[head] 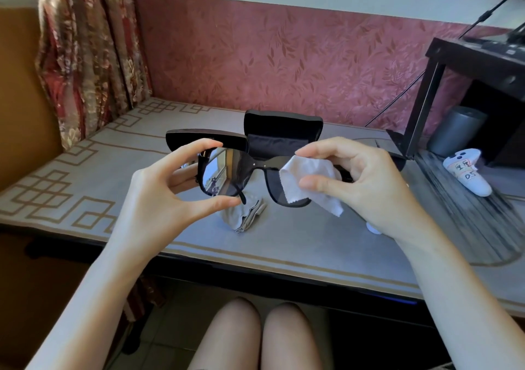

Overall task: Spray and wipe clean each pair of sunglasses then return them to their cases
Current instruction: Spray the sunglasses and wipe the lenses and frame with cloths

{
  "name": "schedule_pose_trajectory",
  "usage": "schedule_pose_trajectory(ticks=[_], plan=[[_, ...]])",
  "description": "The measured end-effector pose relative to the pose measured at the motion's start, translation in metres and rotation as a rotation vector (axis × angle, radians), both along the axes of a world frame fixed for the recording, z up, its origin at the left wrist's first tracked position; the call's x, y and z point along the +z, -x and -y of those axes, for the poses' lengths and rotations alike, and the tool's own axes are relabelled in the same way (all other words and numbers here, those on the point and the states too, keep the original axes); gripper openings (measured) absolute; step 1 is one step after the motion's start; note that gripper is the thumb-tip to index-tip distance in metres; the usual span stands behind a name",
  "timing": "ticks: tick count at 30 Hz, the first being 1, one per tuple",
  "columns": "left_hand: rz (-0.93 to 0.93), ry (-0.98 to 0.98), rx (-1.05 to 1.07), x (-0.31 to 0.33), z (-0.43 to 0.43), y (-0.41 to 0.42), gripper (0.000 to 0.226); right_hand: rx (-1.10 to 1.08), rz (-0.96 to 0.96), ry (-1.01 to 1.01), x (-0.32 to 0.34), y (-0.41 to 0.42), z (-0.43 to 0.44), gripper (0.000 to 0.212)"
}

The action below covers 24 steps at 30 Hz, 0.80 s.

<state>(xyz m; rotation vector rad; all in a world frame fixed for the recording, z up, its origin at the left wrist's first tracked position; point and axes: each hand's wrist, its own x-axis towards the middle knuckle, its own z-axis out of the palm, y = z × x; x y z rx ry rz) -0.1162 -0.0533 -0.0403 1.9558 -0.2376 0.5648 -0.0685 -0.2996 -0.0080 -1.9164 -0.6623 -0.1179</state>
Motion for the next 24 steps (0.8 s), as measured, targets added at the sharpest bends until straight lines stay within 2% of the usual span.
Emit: schedule_pose_trajectory(ticks=[4,6,12,16,21,24], plan=[[0.008,-0.006,-0.001,0.001,0.001,-0.001,0.072,-0.056,0.053,-0.093,-0.001,-0.004,-0.003,0.009],[0.008,-0.004,-0.006,0.001,0.002,-0.001,0.071,-0.056,0.061,-0.1,-0.002,-0.005,-0.003,0.007],[0.008,-0.011,0.008,0.0,0.001,-0.001,0.07,0.012,0.038,-0.064,-0.013,-0.006,0.001,0.027],[0.016,-0.034,-0.008,0.0,0.004,0.0,0.071,-0.03,0.052,-0.174,-0.015,-0.008,0.001,0.015],[0.027,-0.047,-0.001,0.002,0.006,-0.001,0.073,-0.039,0.049,-0.201,-0.016,-0.009,0.001,0.01],[0.034,-0.058,0.012,0.002,0.005,0.0,0.071,0.012,0.031,-0.139,-0.015,-0.005,0.003,0.027]])
